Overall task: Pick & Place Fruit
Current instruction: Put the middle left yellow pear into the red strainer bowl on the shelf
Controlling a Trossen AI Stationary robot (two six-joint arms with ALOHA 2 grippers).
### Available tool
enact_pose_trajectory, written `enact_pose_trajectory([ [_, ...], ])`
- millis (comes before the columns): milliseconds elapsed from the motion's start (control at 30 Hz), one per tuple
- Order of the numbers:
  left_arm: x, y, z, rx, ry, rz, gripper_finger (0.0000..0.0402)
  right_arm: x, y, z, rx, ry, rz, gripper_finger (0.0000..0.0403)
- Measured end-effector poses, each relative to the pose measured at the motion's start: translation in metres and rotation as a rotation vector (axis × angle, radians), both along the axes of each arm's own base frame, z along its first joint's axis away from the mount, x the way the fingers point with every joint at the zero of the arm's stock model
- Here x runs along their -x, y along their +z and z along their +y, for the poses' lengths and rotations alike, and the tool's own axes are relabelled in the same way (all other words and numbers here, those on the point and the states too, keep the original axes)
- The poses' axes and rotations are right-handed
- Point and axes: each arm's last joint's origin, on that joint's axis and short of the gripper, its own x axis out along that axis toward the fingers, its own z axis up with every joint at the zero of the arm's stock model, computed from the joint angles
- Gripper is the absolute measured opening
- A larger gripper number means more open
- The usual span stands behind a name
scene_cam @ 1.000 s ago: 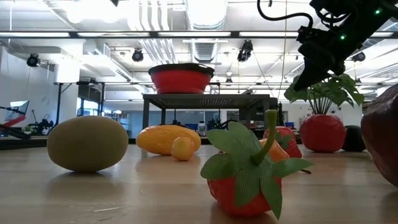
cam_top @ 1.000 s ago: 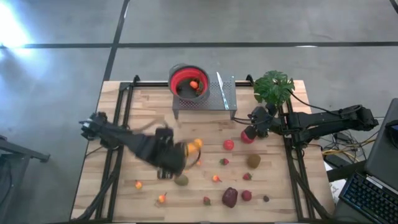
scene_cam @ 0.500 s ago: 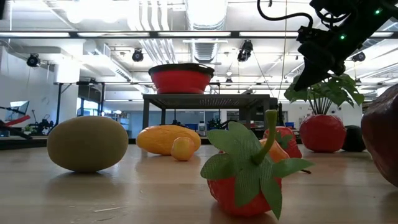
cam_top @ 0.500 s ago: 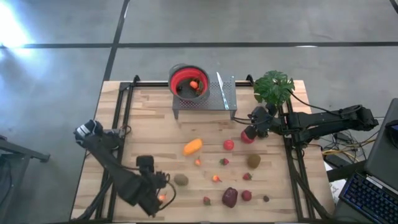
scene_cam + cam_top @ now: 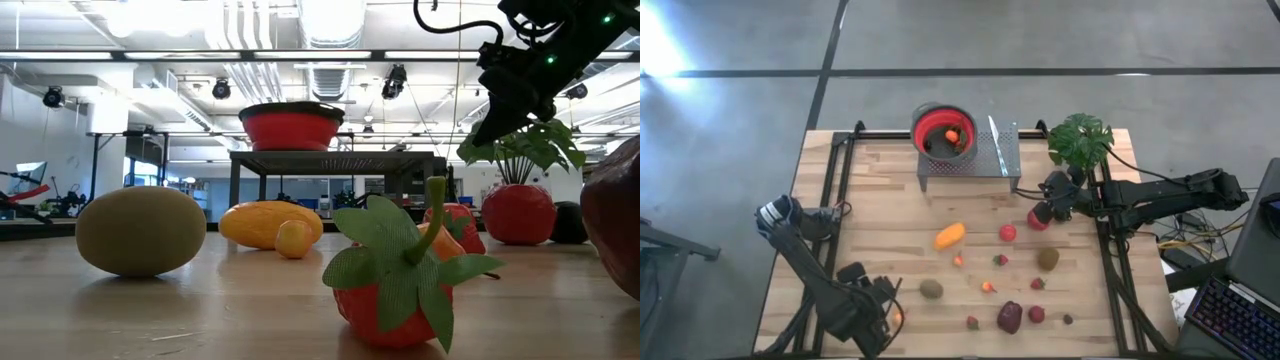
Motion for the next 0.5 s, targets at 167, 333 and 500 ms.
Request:
enact_pose_trajectory([
  [167,0.005,-0.021,0.002,0.020,0.137,0.076,0.0211,0.000,-0.001,0.000,-0.004,-0.004,-0.001,0.0008],
  [333,0.006,-0.039,0.004,0.038,0.219,0.088,0.0211,0.001,-0.003,0.000,-0.004,-0.004,0.005,0.0008],
  [500,0.009,-0.056,0.006,0.060,0.255,0.103,0.0211,0.001,-0.004,0.000,-0.007,-0.009,0.004,0.0008],
])
